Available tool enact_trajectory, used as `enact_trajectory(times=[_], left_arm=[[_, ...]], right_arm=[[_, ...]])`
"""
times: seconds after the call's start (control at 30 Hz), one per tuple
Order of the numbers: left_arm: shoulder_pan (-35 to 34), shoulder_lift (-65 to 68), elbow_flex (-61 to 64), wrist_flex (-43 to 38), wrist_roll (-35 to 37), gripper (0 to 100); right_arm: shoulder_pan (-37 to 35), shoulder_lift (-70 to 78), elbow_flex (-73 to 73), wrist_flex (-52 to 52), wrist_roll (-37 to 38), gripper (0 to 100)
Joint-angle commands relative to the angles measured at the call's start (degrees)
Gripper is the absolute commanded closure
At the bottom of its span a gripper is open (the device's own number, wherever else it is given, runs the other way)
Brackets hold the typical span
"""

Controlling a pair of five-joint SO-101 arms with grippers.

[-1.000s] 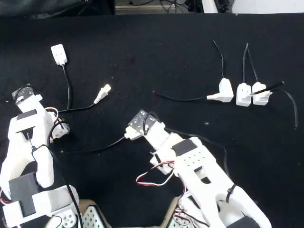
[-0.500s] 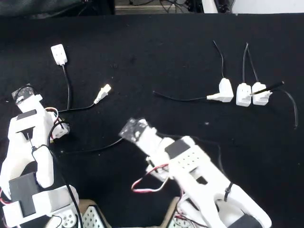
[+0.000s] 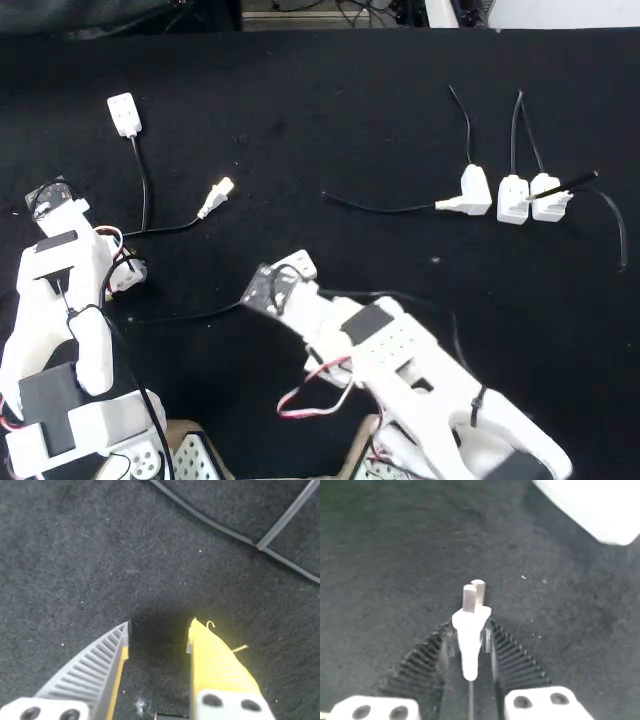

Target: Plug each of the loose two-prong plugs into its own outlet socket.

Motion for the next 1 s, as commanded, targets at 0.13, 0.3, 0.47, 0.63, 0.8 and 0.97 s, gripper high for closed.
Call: enact_trajectory(times=[0.13, 0.3, 0.47, 0.63, 0.8, 0.97], left_arm=[[-0.66, -2.55, -1.36, -0.97, 0.0, 81], [-0.66, -2.55, -1.36, -0.97, 0.0, 81], [-0.66, -2.55, -1.36, -0.97, 0.0, 81], [-0.66, -2.55, -1.36, -0.97, 0.0, 81], [-0.22, -2.64, -1.27, -0.62, 0.0, 81], [-0.04, -2.64, -1.27, -0.62, 0.0, 81]], right_arm=[[8.35, -0.22, 0.31, -4.22, 0.88, 91.7], [8.44, -0.31, -0.22, -4.22, 0.44, 98.1], [8.7, -0.31, -0.75, -4.31, 0.35, 98.8], [9.05, -0.22, -0.75, -3.78, 0.79, 98.7], [13.1, -0.75, -8.92, 5.36, 1.14, 98.8], [11.25, -7.96, -20.26, 16.7, 2.55, 98.8]])
